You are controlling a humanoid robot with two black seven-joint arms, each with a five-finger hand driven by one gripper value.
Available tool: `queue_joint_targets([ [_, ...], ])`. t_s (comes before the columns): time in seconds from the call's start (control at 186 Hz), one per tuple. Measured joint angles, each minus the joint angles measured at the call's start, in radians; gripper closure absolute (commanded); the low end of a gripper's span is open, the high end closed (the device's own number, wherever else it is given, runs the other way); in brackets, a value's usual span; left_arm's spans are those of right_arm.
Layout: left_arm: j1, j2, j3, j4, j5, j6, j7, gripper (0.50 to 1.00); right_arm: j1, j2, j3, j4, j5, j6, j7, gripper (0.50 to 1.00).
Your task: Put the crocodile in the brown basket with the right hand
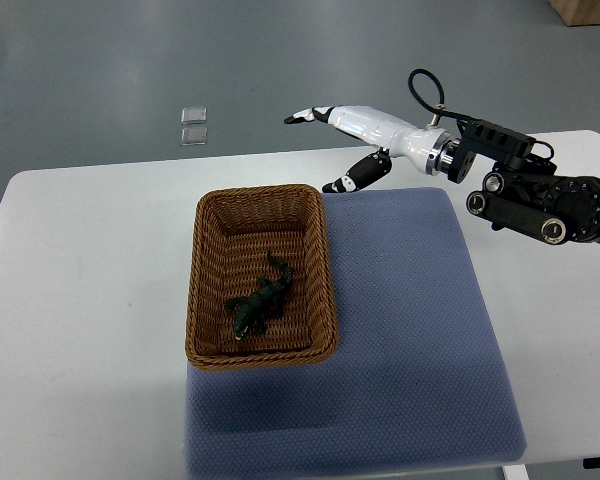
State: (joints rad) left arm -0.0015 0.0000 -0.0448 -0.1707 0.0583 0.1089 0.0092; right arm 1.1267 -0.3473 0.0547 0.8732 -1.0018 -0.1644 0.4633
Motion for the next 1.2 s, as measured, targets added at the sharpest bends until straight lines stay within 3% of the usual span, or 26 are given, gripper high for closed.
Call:
queue_joint_targets([
  [0.259, 0.0, 0.0, 0.0, 0.0, 0.0, 0.0, 0.0, 0.5, -0.056, -0.046, 0.033, -0.036, 0.379, 0.002, -0.026, 0.605],
  [0.642, 0.0, 0.0, 0.0, 0.0, 0.0, 0.0, 0.0, 0.5, -0.229, -0.068, 0.347, -0.037, 0.399, 0.112, -0.154, 0.605],
  [1.051, 0.0, 0.0, 0.0, 0.0, 0.0, 0.0, 0.0, 0.5, -0.297, -0.119, 0.442, -0.041, 0.543, 0.15, -0.177, 0.605],
  [1.202, 0.0, 0.0, 0.0, 0.0, 0.0, 0.0, 0.0, 0.5, -0.376, -0.107, 0.603, -0.038, 0.534, 0.196, -0.234, 0.605],
])
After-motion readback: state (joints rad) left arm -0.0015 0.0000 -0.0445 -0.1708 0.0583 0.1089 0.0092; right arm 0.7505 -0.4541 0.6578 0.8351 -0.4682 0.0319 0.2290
